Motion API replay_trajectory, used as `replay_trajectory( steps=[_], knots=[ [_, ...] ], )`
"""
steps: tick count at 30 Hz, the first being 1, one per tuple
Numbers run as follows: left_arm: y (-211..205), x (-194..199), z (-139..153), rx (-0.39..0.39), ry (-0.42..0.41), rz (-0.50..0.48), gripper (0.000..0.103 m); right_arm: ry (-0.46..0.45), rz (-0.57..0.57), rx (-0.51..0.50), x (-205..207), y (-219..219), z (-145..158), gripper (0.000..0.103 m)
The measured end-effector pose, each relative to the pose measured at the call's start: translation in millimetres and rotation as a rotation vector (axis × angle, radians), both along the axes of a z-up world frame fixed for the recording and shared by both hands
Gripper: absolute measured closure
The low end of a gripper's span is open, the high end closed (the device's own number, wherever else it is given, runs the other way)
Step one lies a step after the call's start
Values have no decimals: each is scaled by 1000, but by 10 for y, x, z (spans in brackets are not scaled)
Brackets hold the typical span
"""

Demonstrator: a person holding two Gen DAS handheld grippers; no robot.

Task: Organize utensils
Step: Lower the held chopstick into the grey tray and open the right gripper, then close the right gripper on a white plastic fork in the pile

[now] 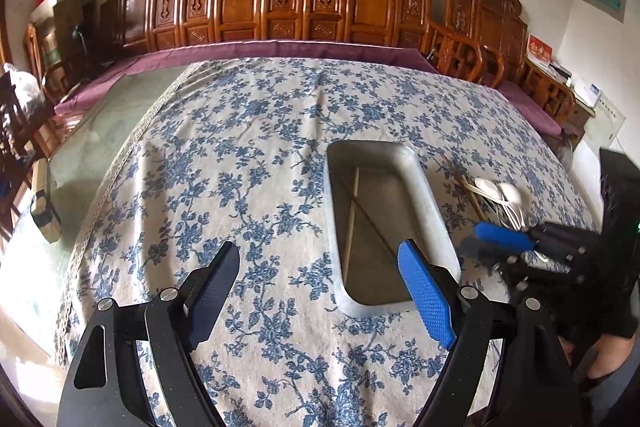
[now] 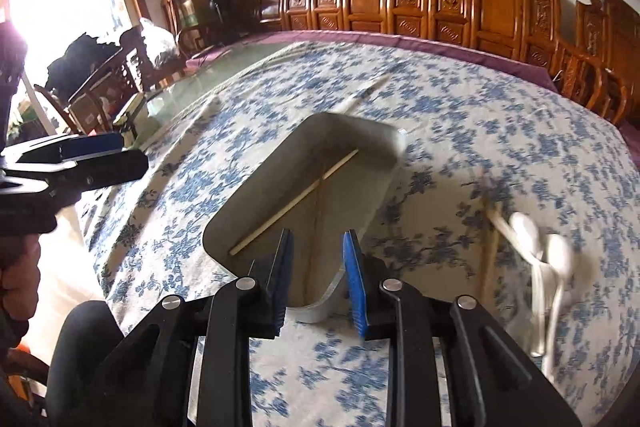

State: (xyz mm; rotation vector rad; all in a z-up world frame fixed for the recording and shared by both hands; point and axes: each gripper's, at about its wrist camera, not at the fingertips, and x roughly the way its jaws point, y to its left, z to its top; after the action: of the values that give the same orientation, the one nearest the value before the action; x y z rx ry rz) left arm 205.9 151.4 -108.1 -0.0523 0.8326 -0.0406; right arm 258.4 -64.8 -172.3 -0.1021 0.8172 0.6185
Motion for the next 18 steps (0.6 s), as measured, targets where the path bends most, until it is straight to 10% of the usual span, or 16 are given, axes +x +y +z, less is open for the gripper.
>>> replay_trajectory(
  steps=[18],
  knots=[
    [-1240, 272, -104, -47, -10, -158, 12, -87, -236, -56, 232, -1802, -69, 75]
  ],
)
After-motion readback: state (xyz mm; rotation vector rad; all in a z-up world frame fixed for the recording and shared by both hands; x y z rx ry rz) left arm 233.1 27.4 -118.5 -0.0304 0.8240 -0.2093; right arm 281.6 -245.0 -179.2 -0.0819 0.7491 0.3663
